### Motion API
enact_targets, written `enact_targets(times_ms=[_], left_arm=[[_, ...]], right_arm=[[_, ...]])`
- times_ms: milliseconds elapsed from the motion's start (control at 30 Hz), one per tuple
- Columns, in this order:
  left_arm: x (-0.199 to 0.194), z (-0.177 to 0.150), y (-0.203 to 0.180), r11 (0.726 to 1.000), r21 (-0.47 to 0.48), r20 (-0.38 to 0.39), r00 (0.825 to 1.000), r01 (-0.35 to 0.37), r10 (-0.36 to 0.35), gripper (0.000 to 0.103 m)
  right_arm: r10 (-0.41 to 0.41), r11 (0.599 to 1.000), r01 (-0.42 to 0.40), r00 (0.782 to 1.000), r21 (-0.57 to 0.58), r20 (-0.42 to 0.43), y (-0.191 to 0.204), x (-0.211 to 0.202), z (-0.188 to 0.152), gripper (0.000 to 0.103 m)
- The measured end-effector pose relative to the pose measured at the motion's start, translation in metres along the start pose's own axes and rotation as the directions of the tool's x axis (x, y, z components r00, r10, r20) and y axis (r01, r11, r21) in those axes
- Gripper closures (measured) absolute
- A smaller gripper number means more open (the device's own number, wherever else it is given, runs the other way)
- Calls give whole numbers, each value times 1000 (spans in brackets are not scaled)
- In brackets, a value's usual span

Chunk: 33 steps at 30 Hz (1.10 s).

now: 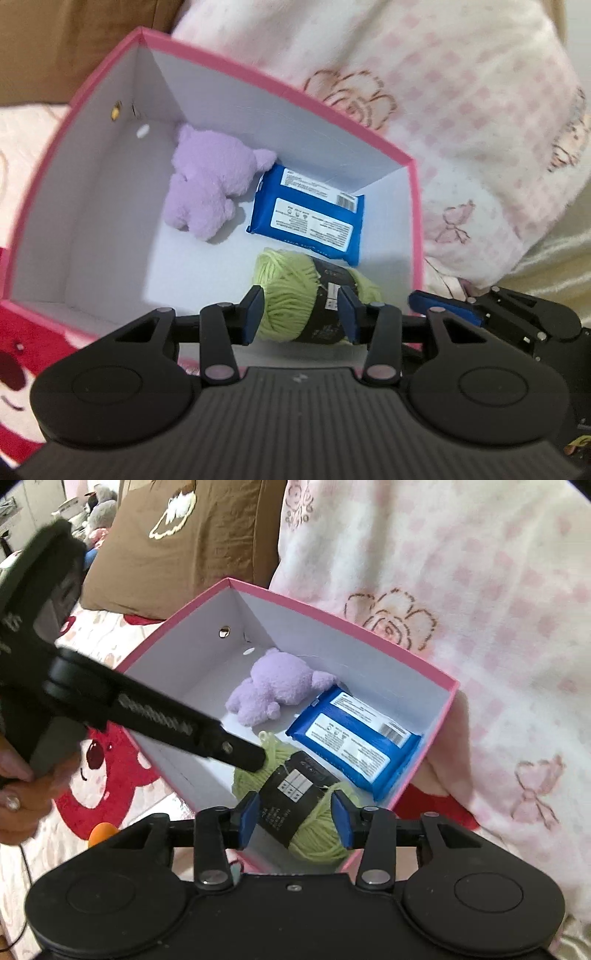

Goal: Organize objects
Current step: 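Withdraw the right tool from the box toward the remaining items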

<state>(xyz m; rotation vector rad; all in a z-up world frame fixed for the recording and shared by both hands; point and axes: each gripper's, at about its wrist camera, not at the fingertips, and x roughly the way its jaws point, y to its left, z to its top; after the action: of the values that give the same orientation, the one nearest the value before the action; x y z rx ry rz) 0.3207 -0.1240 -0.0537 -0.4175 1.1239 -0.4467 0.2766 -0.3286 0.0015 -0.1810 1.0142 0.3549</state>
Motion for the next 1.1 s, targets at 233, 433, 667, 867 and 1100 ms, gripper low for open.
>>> enact_targets(times_ms=[233, 433, 667, 867, 1100], left_arm=[[-54, -20, -17, 998, 59, 11, 1000, -16, 15, 57], [-99, -37, -31, 994, 108, 19, 1000, -23, 21, 51], [-143, -58, -32, 990, 129, 4, 999, -53, 53, 31], [-170, -77, -32, 982, 181, 3, 999, -49, 50, 20], [-179, -97, -27, 974, 219, -8, 998, -59, 63, 12]], right_arm=[[-42, 999, 41, 995, 18, 91, 23, -45, -22, 40], [-34, 998, 26, 989, 55, 143, 36, -82, -30, 35], [-20, 1000, 21, 974, -2, 224, 66, -113, -42, 15], [-10, 1000, 15, 966, -16, 259, 87, -138, -59, 14], [6, 998, 14, 957, -66, 289, 112, -159, -73, 13]])
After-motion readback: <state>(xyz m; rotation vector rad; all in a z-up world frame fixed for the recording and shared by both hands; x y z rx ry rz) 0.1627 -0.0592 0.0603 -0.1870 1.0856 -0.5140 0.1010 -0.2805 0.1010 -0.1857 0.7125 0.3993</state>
